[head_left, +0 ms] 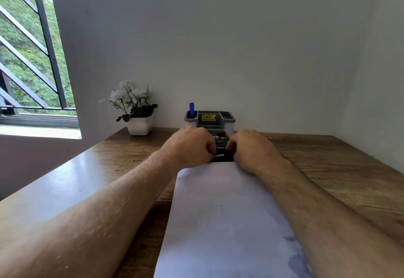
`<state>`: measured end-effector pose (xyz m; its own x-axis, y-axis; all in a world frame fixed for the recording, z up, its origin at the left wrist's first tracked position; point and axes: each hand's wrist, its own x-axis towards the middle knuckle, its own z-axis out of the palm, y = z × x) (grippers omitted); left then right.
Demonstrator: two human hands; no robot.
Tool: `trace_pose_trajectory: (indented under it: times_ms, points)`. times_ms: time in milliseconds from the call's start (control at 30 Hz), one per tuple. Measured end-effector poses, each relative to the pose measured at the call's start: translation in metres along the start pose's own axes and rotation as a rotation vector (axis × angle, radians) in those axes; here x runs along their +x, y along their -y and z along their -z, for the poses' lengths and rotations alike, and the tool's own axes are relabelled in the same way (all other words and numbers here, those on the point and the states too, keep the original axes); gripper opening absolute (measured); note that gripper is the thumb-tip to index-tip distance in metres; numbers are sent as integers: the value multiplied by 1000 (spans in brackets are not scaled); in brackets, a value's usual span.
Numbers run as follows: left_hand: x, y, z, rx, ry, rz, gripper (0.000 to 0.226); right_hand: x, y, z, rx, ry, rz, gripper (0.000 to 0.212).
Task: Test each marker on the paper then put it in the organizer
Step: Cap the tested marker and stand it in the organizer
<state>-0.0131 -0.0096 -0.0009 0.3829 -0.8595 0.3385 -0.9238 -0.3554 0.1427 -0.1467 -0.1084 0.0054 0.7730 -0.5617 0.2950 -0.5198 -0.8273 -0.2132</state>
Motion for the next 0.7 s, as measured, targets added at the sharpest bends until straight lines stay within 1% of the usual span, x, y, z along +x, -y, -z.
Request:
trace_pose_trajectory:
  times_ms: [133, 267, 367, 467, 567, 633, 700]
  points:
    - [1, 0, 0, 15, -22, -7, 15, 0, 0, 1, 4, -7, 1, 33]
    - [1, 0, -1, 45, -52, -21, 15, 0, 0, 0, 42, -19, 2, 36]
    - [1, 1, 5, 20, -150, -3, 13, 3, -1, -2, 184, -142, 13, 45]
    - [-1, 1, 12, -148, -293, 82, 9, 2, 0, -1, 346, -294, 24, 58]
    - [-4, -7, 16, -426, -420, 187, 7, 4, 5, 0, 536, -435, -8, 58]
    - [-4, -15, 17, -608, -448, 251, 8, 7, 8, -2, 664, -468, -51, 55]
    - [-5, -23, 16, -803, -399, 272, 10, 12, 10, -4, 807, -434, -58, 46]
